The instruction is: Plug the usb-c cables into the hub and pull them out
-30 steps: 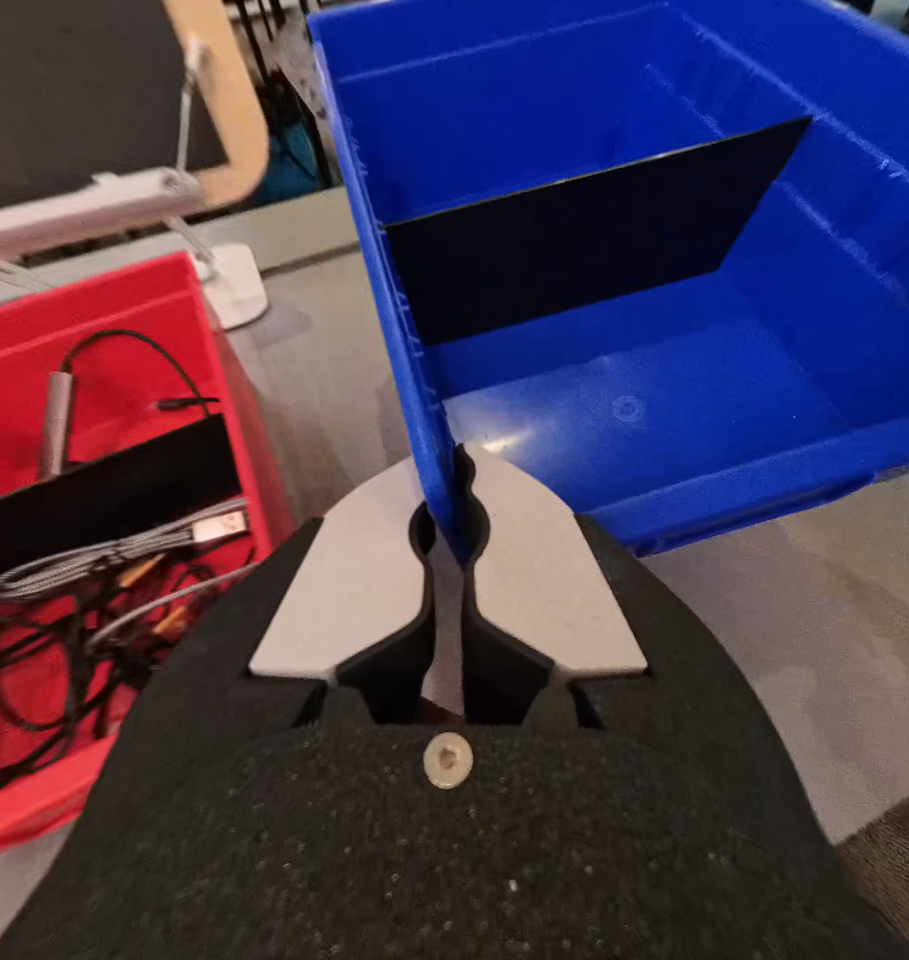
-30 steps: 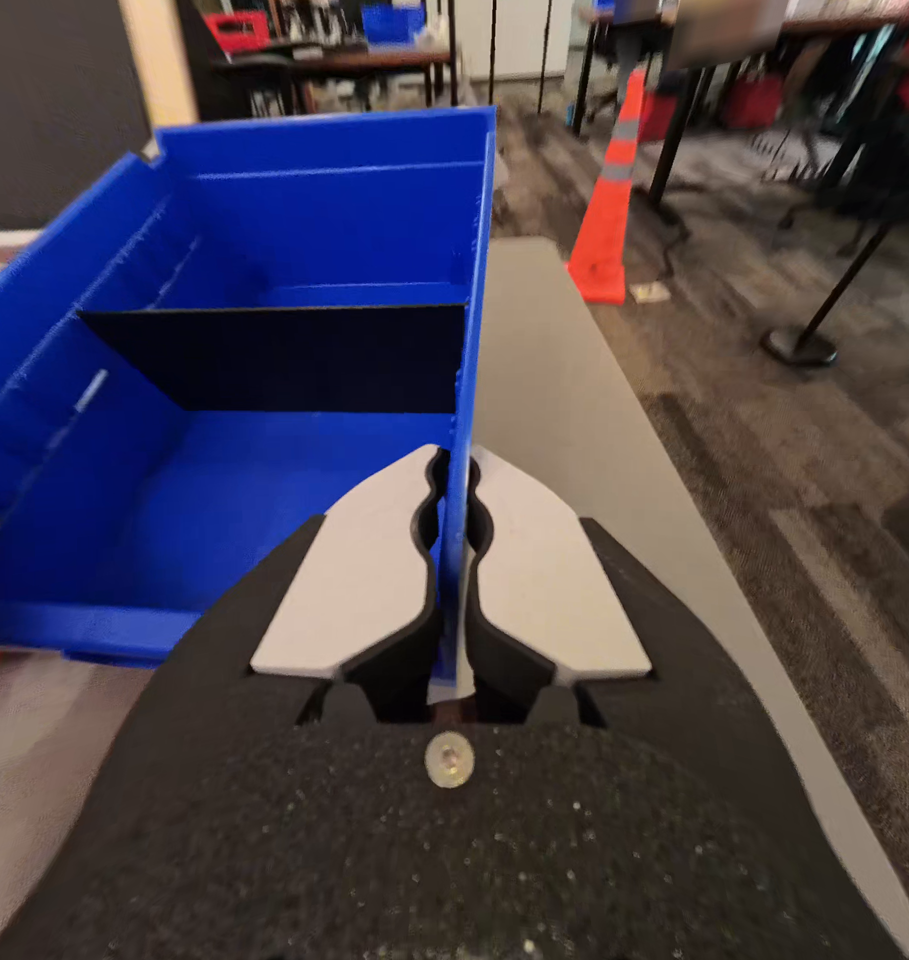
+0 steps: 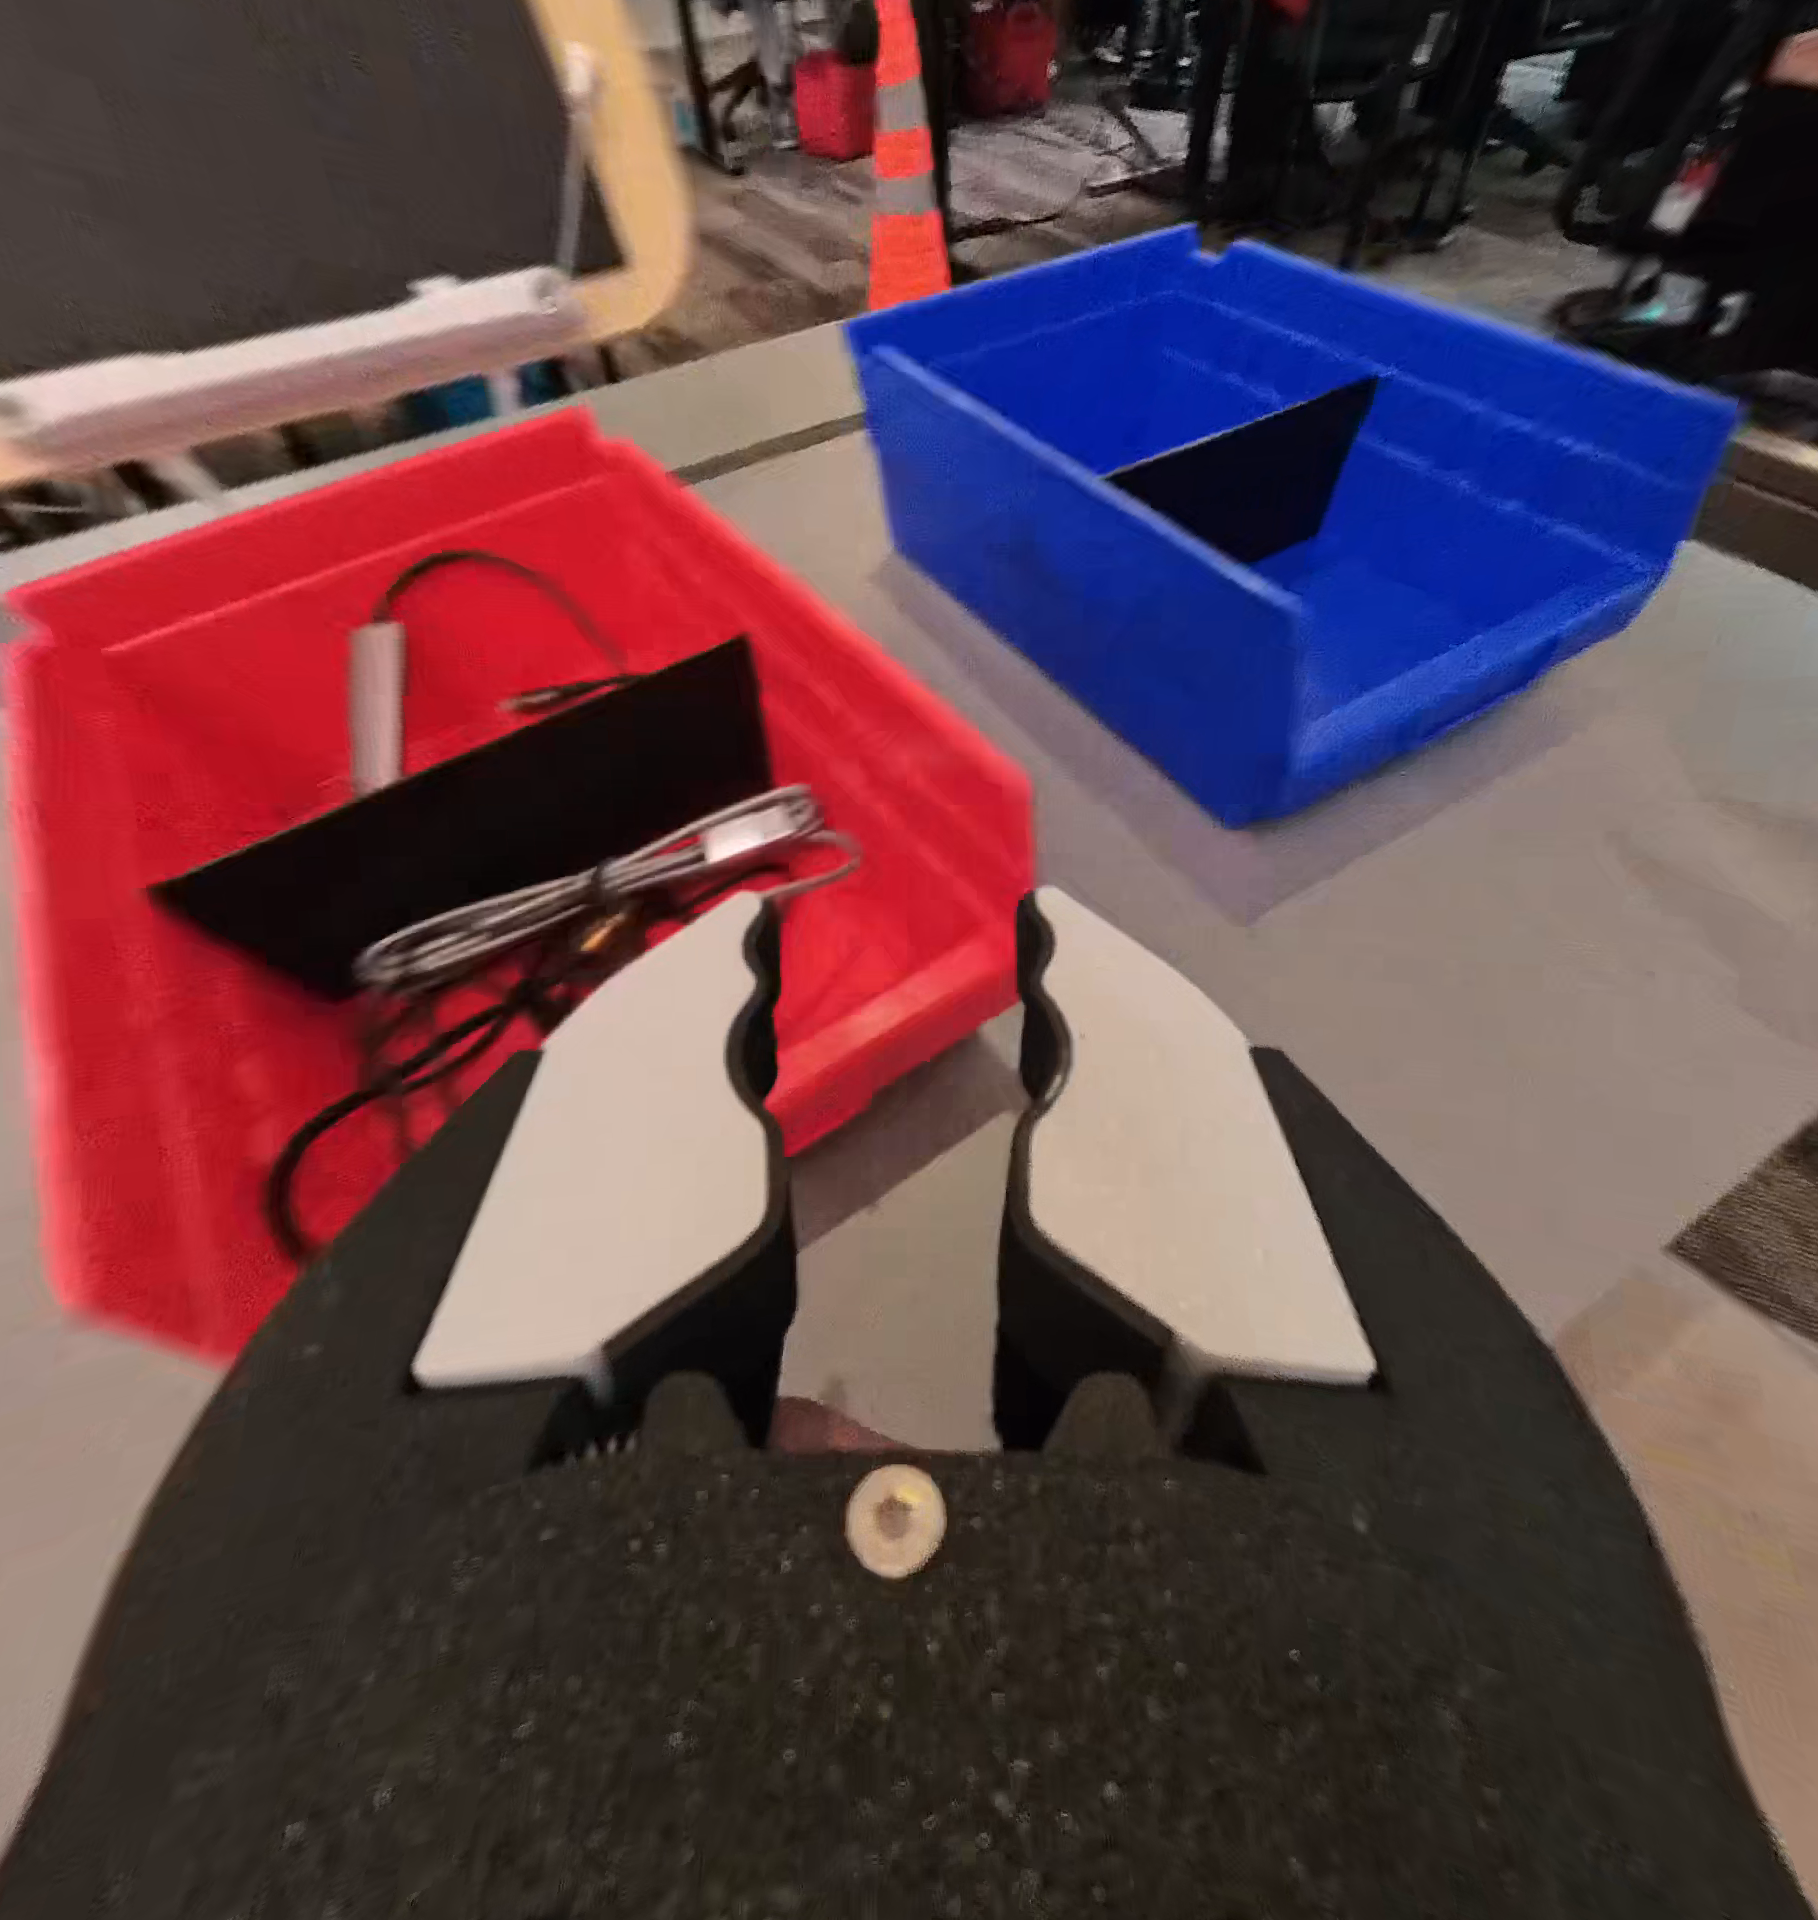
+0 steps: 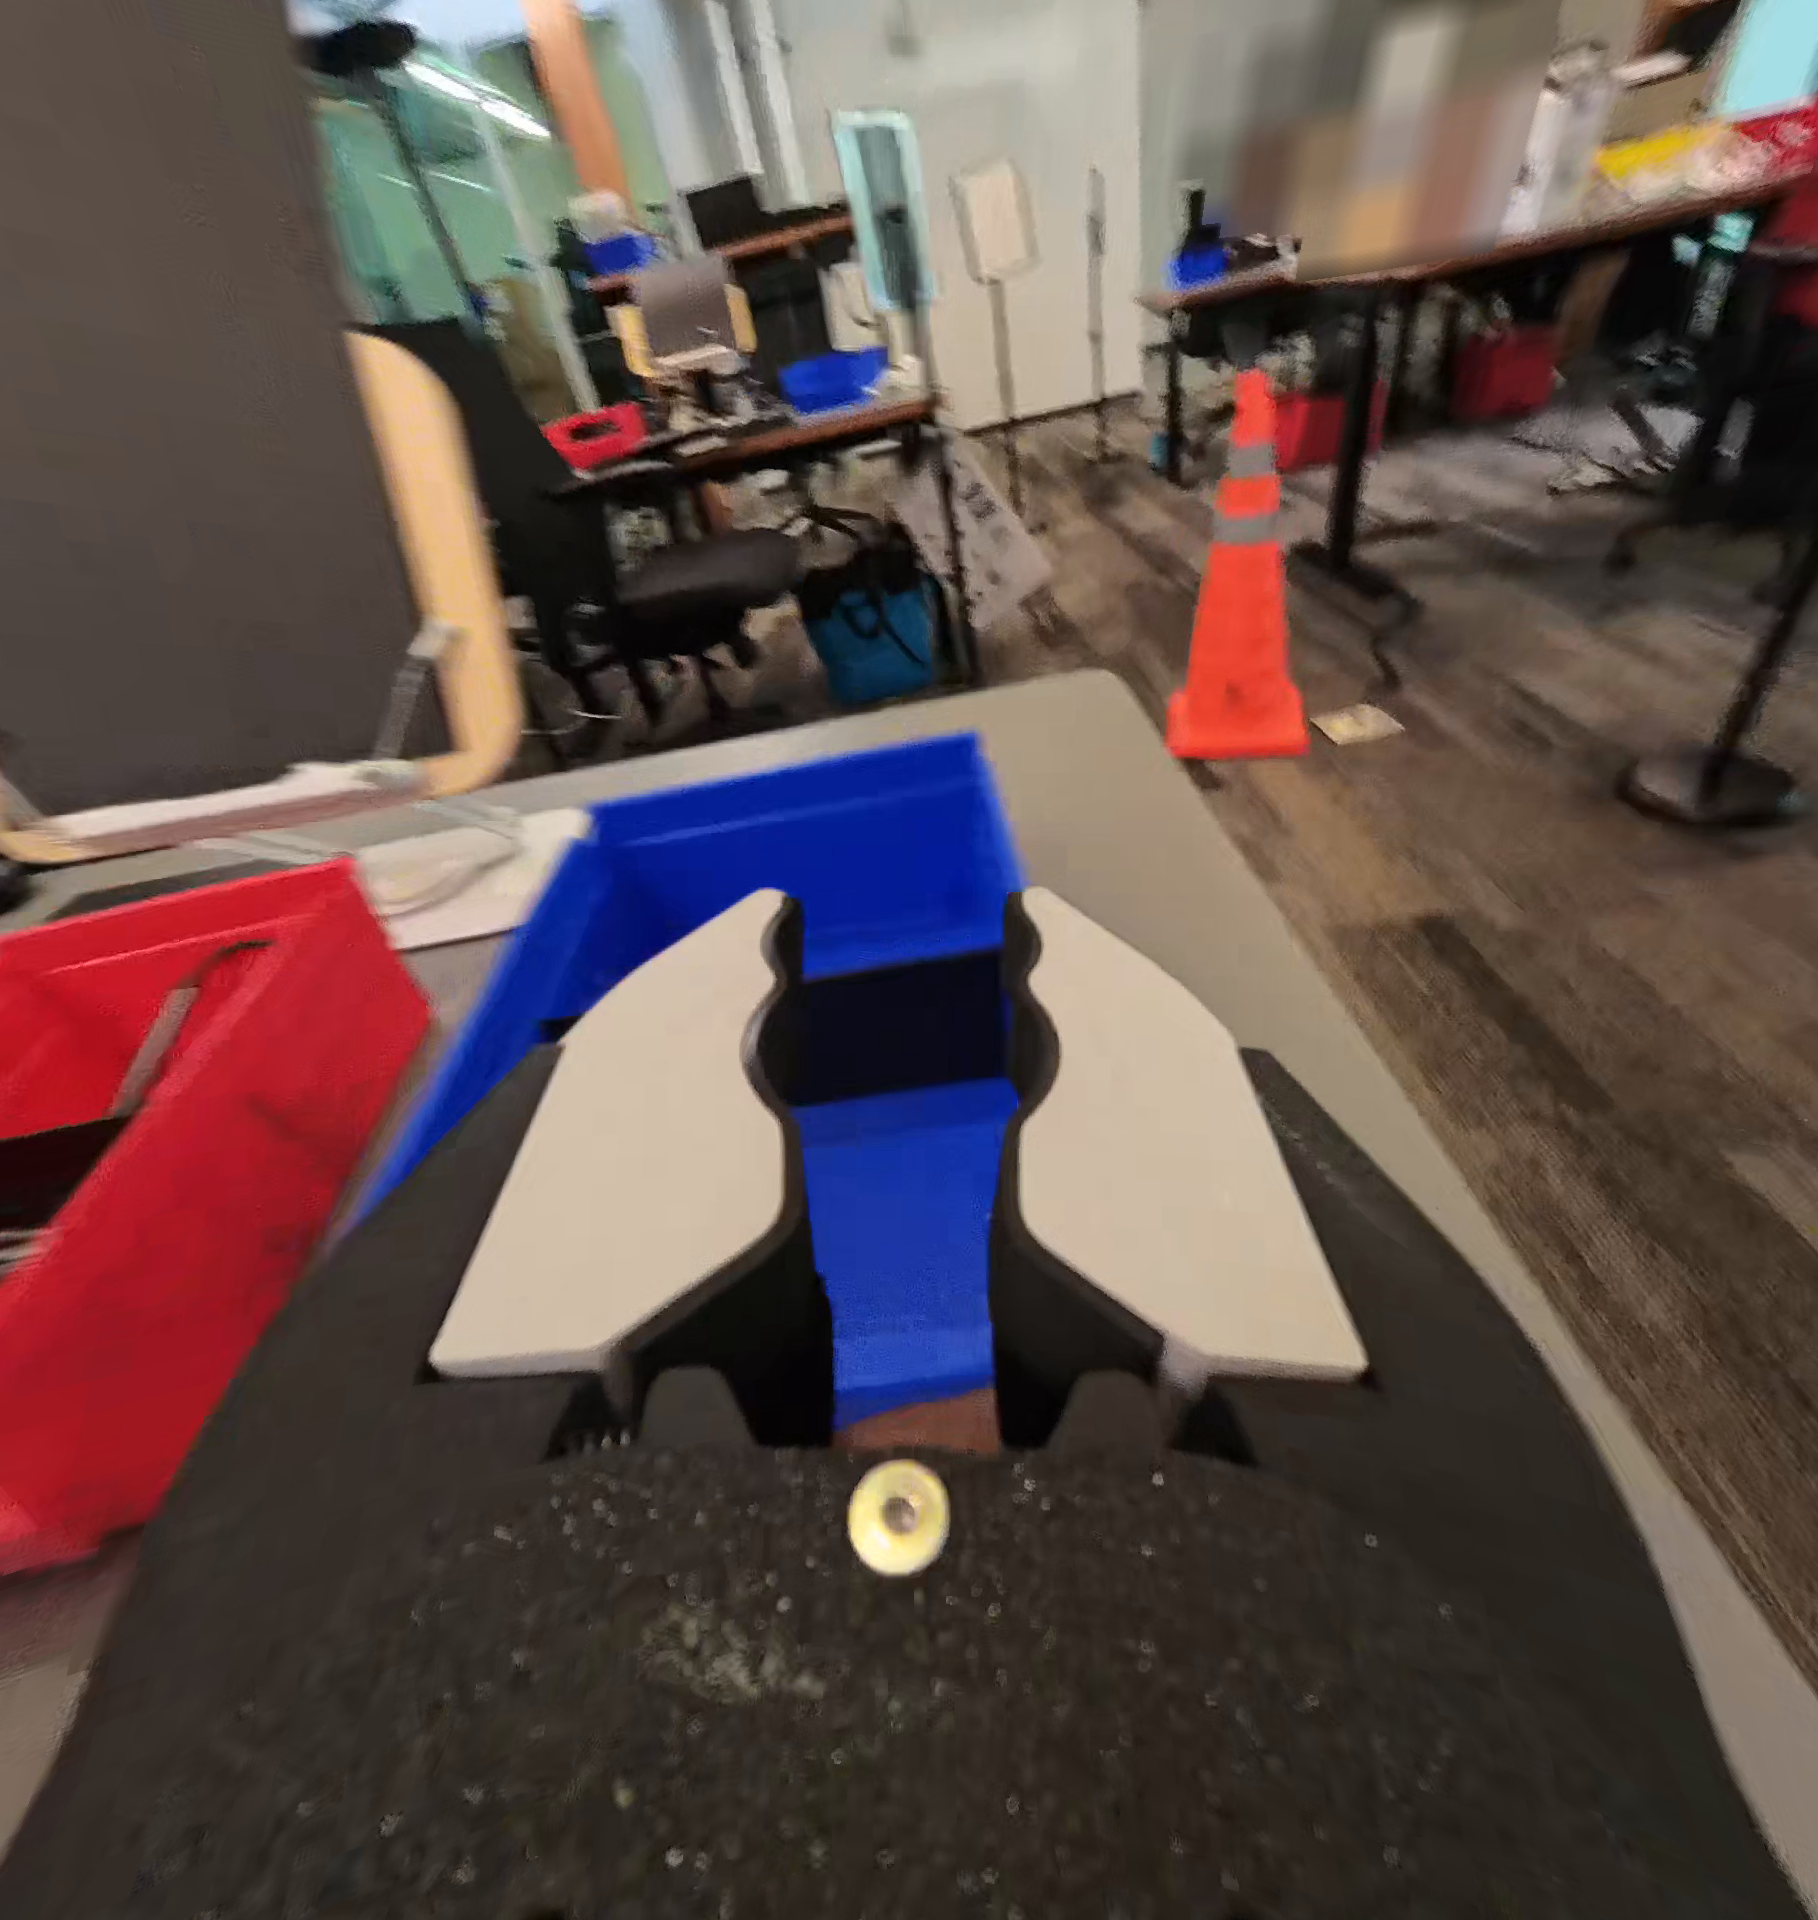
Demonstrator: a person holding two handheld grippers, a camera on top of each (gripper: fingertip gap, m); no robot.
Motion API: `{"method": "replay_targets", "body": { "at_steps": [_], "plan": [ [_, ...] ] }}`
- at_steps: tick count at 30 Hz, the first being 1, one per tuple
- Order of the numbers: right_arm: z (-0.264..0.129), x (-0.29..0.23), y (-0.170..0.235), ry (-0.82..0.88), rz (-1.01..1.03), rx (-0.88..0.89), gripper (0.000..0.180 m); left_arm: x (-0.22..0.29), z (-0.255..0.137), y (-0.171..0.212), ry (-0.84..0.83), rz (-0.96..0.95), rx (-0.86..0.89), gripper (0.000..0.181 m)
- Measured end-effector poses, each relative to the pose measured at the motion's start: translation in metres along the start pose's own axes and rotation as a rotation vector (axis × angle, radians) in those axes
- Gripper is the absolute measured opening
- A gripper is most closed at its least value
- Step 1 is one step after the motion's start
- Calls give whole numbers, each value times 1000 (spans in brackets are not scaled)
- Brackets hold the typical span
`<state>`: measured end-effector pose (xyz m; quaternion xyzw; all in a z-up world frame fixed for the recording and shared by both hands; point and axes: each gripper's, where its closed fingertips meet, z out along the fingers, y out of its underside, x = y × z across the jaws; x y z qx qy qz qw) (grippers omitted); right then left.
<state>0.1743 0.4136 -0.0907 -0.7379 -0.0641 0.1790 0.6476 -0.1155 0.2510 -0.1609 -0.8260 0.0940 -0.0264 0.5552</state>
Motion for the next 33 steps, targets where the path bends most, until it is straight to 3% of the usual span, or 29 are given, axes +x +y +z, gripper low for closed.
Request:
{"method": "replay_targets", "body": {
  "at_steps": [4,8,12,14,17,22,33],
  "plan": [
    [2,-125,-3,-232,-142,-17,37,-98,-42,34,-257,20,27,46],
    [6,-241,74,-395,-305,-197,37,-141,-36,71,-263,-118,-30,47],
    [17,-261,165,-281,-378,-435,32,-150,-5,84,-182,-148,-103,41],
    [24,-253,189,-204,-389,-480,28,-147,7,89,-138,-138,-119,35],
    [27,-256,193,-185,-312,-451,5,-149,9,89,-119,-212,-121,15],
    [23,-289,188,-123,-263,-368,3,-186,-7,83,-251,-107,-144,5],
    [32,-479,209,-249,-272,-334,4,-349,-106,106,-406,-141,-75,4]
  ]
}}
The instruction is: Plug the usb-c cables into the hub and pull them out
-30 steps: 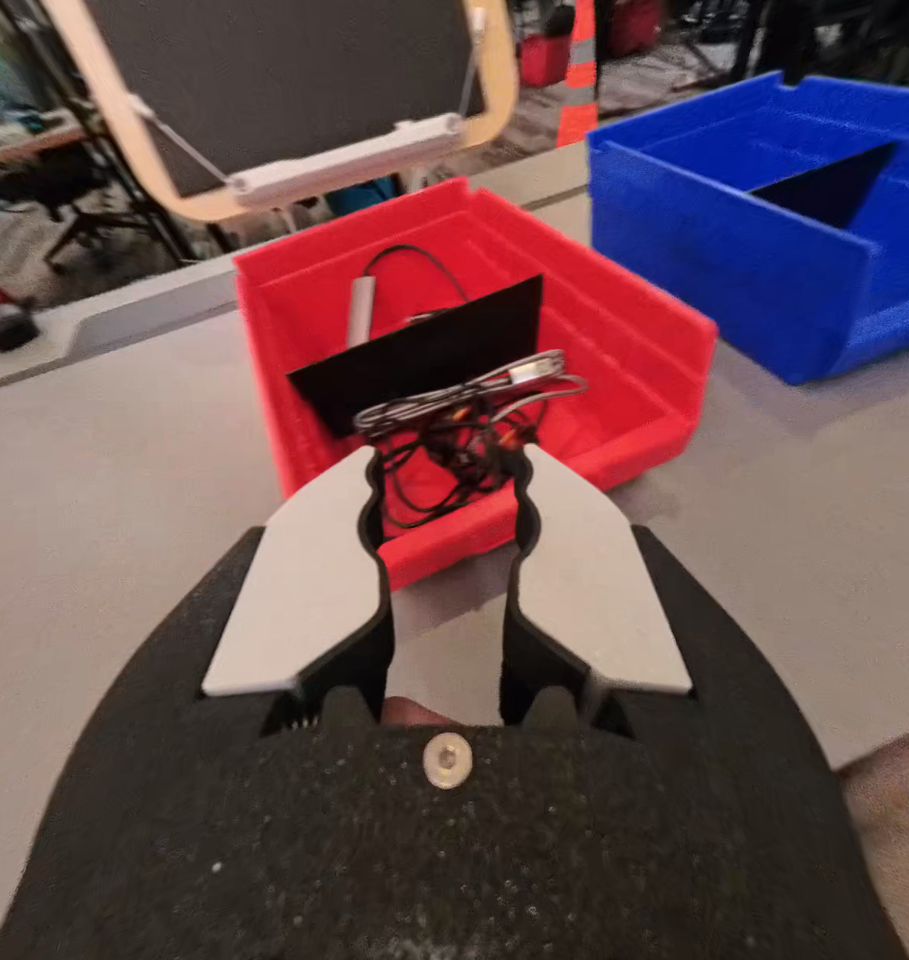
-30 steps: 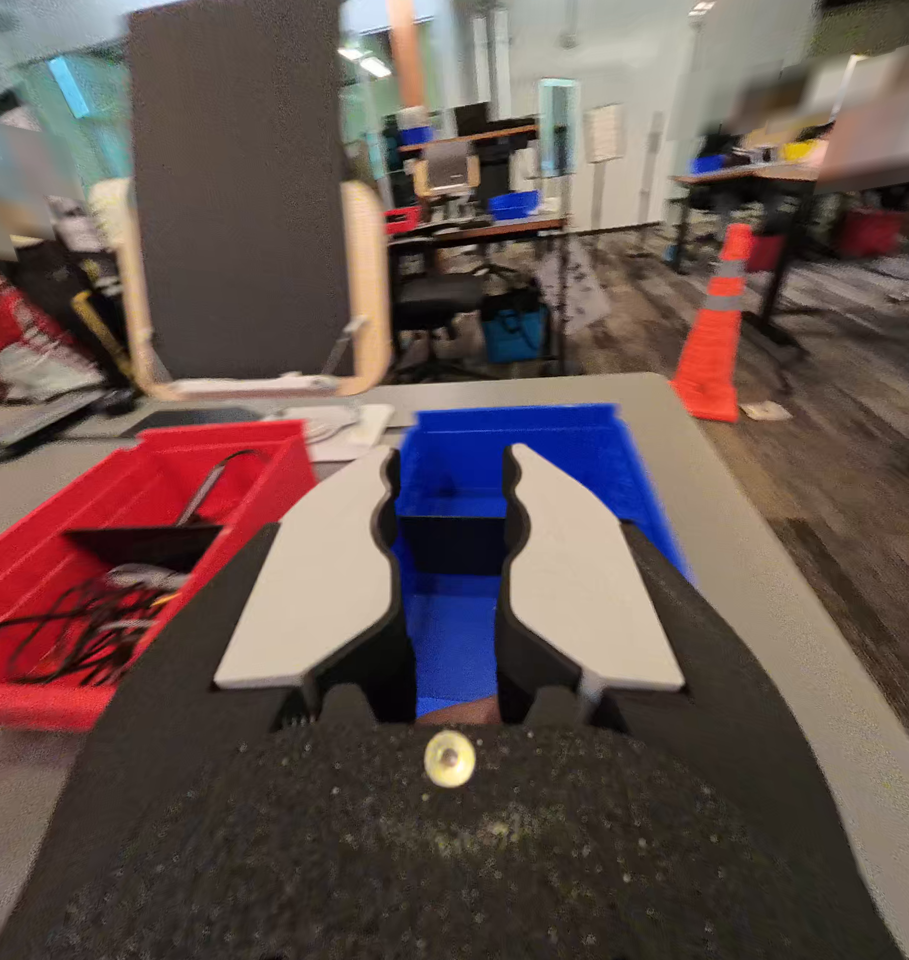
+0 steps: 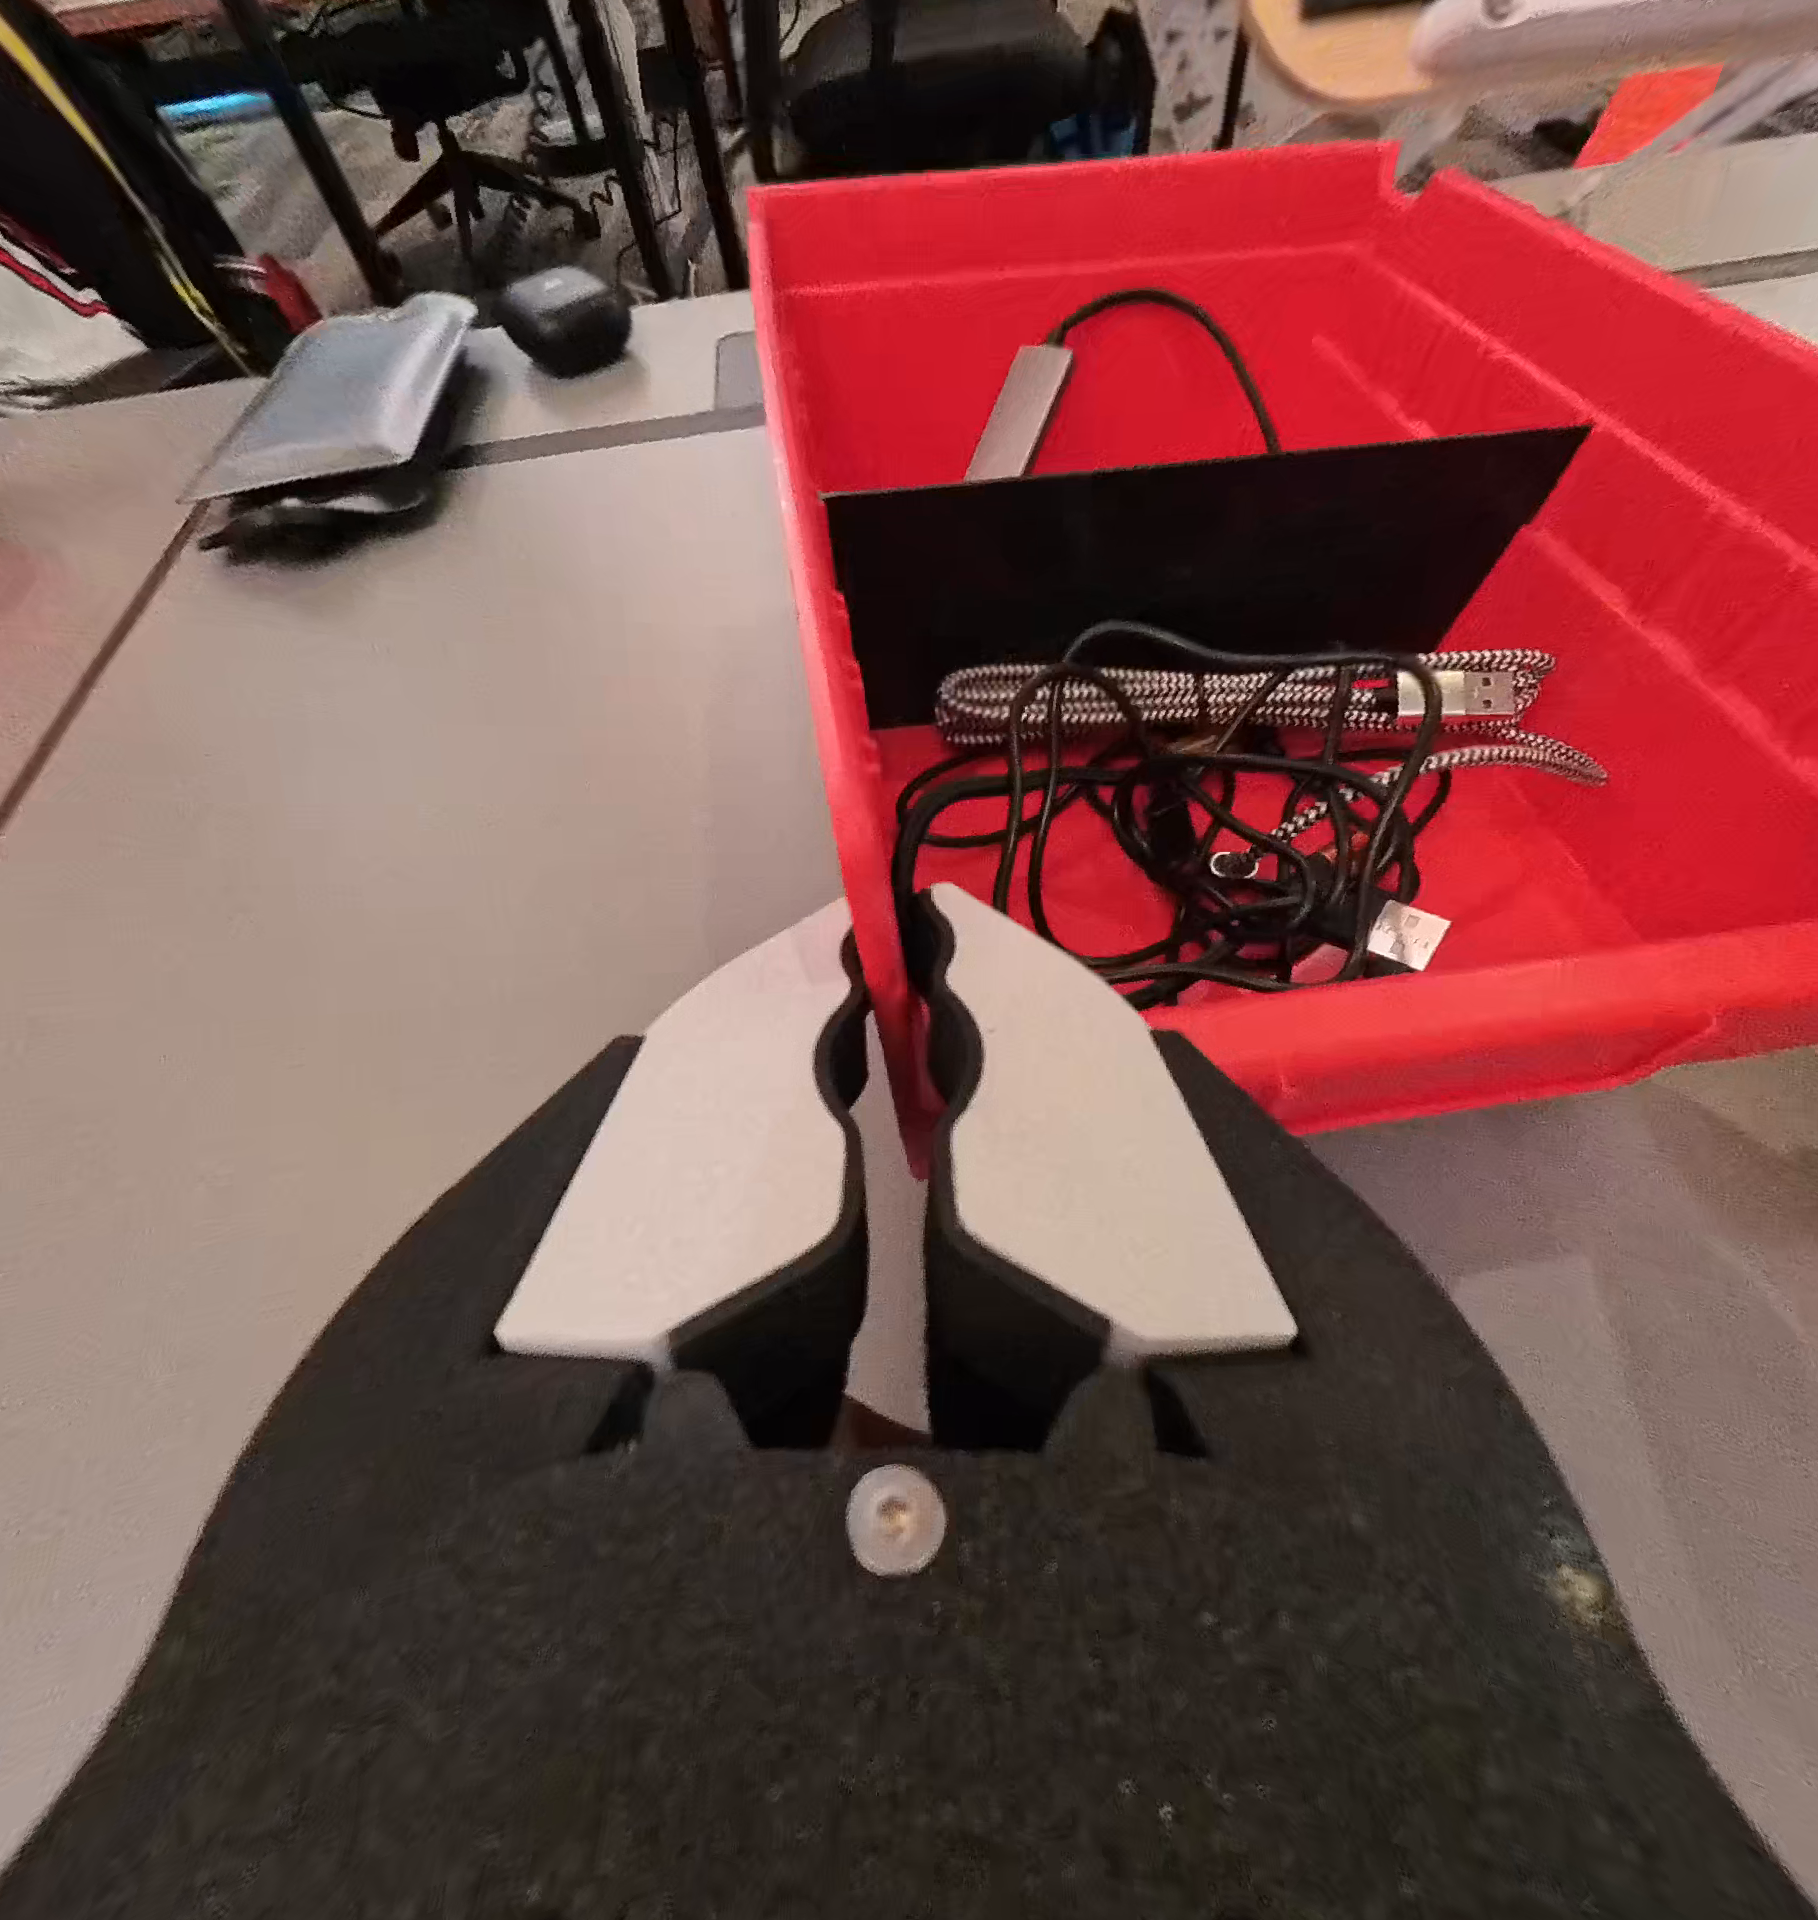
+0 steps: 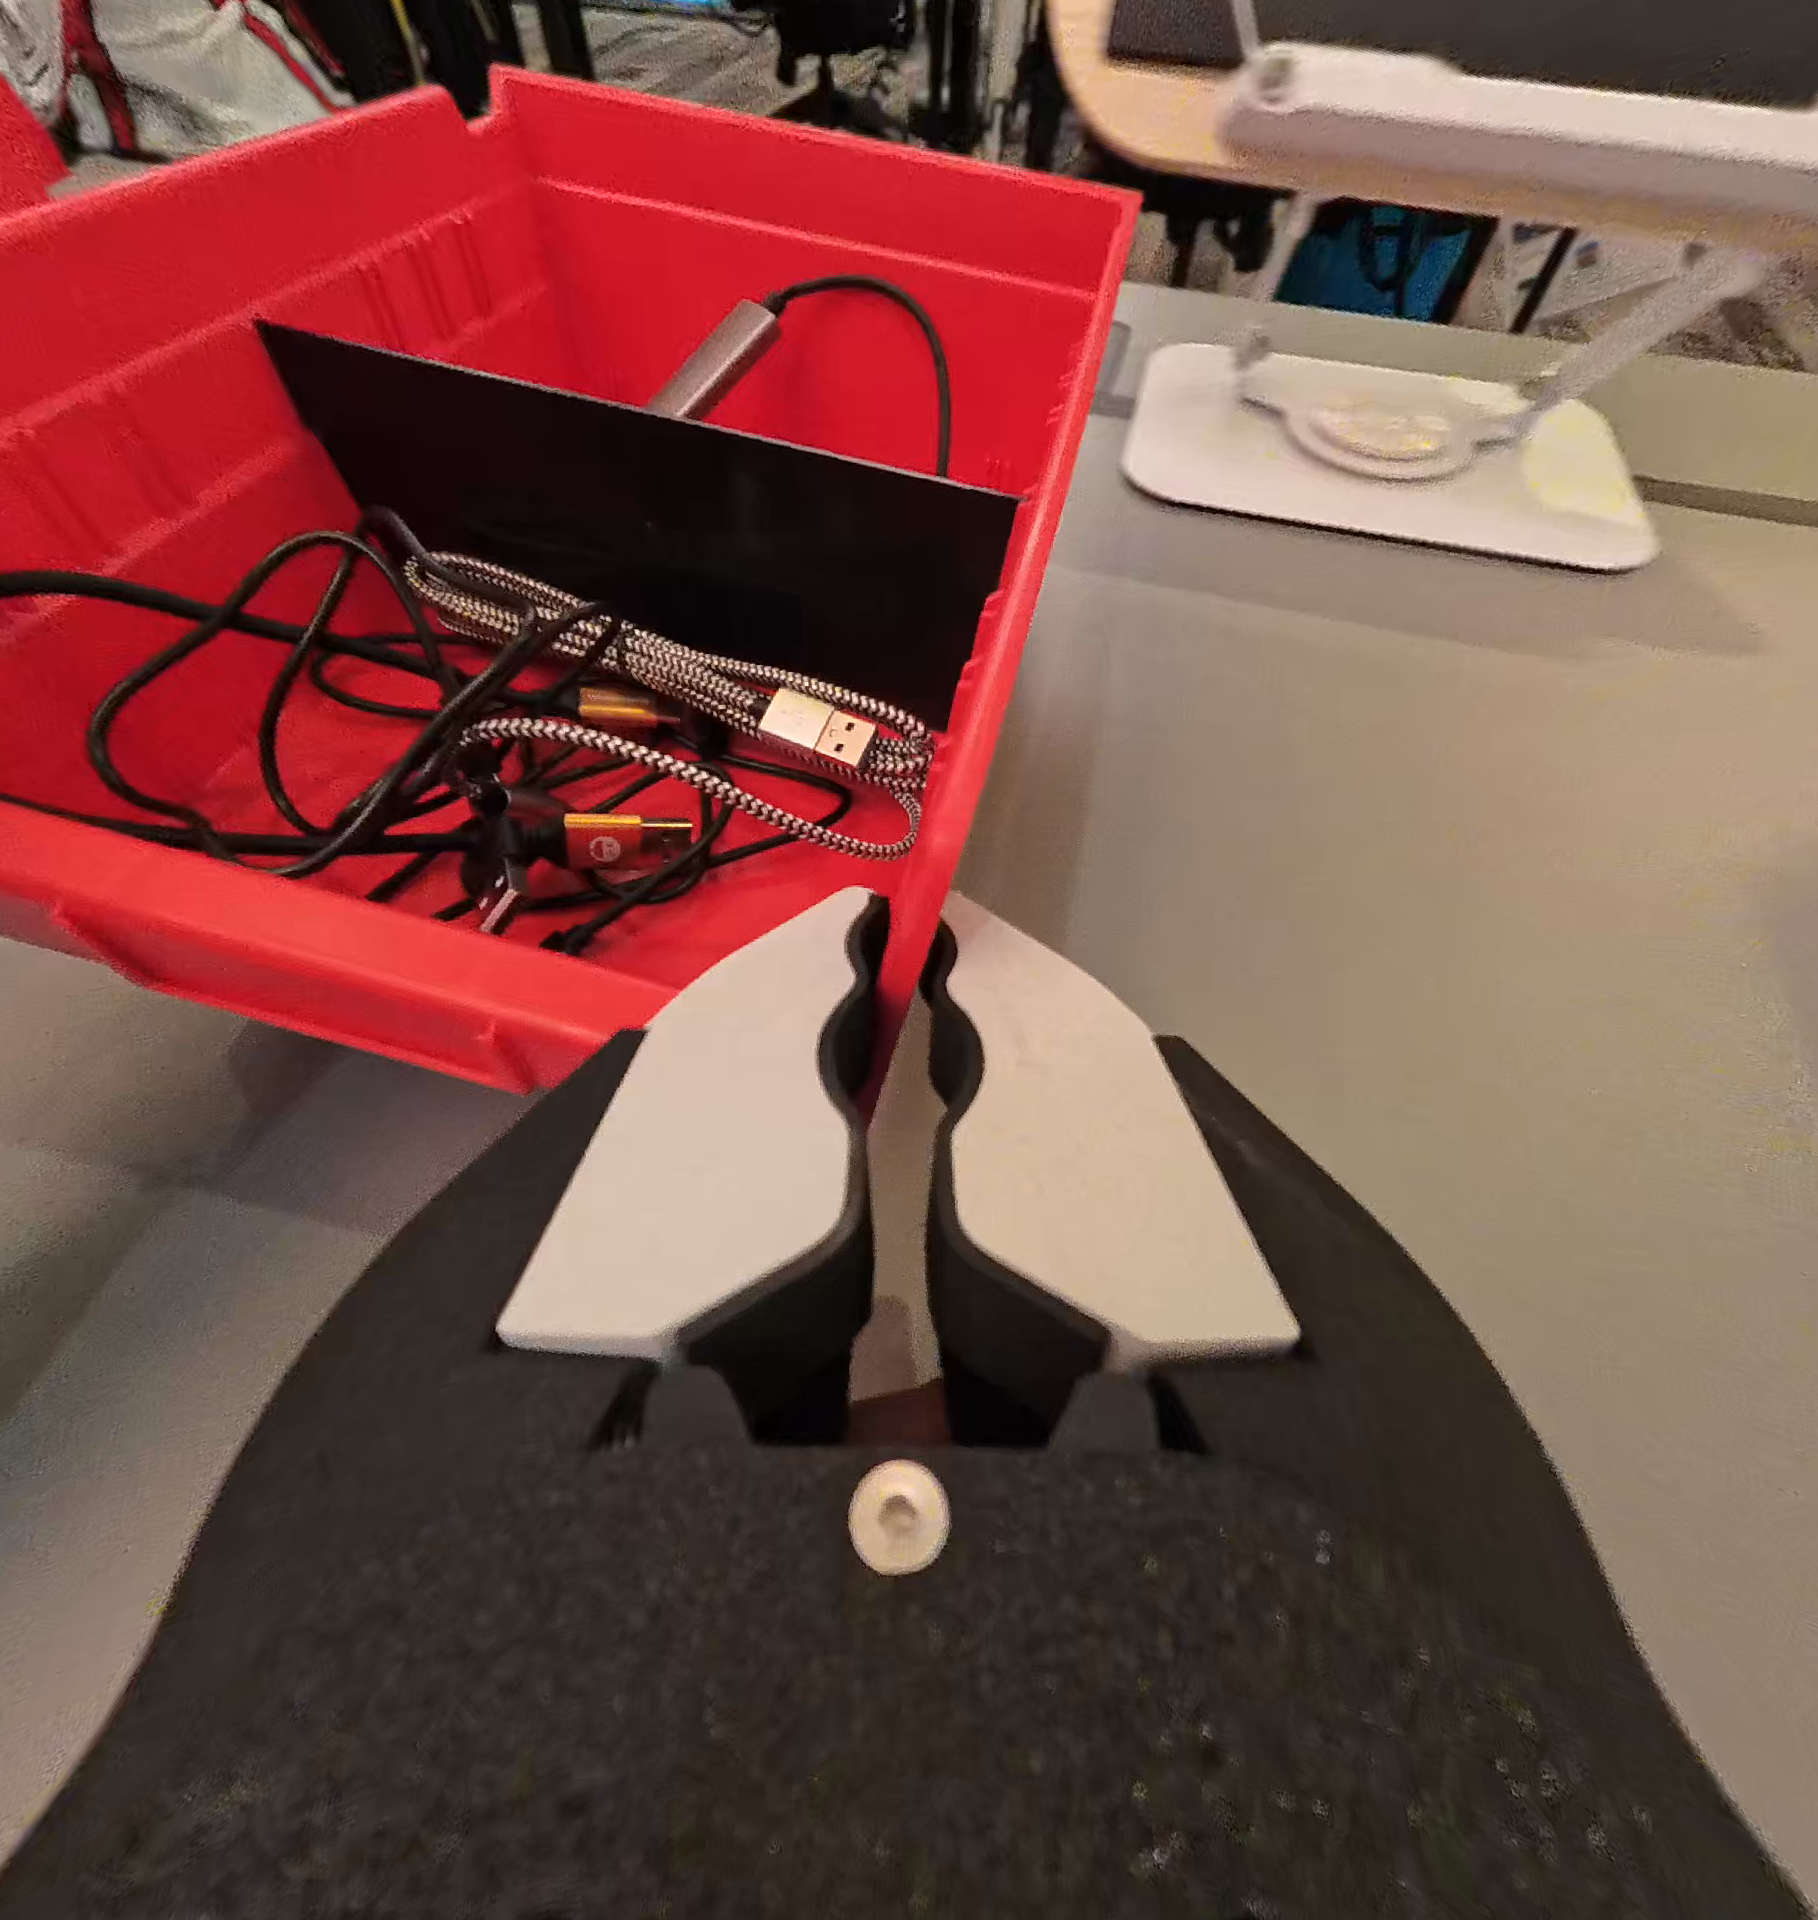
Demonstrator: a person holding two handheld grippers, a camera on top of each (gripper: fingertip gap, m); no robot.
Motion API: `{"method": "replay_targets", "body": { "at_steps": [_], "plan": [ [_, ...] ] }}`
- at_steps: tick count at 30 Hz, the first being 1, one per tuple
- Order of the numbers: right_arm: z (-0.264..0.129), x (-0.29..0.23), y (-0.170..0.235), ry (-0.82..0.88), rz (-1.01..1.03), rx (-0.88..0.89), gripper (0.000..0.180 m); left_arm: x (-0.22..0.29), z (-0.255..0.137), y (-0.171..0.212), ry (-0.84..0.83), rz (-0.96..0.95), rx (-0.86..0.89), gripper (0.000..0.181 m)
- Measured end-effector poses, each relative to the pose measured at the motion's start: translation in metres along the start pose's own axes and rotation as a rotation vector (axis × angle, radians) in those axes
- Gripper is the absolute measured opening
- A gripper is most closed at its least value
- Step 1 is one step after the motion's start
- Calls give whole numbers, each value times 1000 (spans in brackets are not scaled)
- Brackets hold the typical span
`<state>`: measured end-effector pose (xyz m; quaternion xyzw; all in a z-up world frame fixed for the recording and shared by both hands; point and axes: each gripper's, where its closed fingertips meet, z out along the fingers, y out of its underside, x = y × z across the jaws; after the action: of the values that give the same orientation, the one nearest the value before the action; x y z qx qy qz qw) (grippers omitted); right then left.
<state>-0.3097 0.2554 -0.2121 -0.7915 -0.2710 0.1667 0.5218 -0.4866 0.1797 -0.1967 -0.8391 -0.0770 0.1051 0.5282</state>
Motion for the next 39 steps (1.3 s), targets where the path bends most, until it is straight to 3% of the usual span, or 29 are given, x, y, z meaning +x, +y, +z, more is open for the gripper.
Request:
{"method": "replay_targets", "body": {
  "at_steps": [7,11,17,20,23,29,31,34,37,39],
  "plan": [
    [18,-51,2,-37,-66,-17,7,-50,12,22,-10,-113,-13,5],
    [20,-63,12,-163,-67,-25,13,-59,18,33,-24,-158,-56,6],
    [-23,-41,14,-419,-154,-54,24,-59,9,27,14,-260,-6,5],
    [-57,7,20,-477,-156,-48,24,-64,0,20,-12,-266,26,12],
    [-88,82,22,-423,-152,-6,24,-72,-15,8,-68,-275,82,23],
    [-155,234,30,-286,101,80,30,-75,-51,-26,-217,-302,335,21],
    [-163,286,49,-168,75,131,28,-56,-60,-31,-181,-316,378,21],
    [-166,361,85,30,167,63,29,-4,-63,-19,-33,-332,317,20],
    [-168,394,82,31,367,100,30,53,-68,-3,156,-303,228,21],
    [-166,404,82,31,421,113,27,66,-68,8,142,-207,155,21]
  ]
}}
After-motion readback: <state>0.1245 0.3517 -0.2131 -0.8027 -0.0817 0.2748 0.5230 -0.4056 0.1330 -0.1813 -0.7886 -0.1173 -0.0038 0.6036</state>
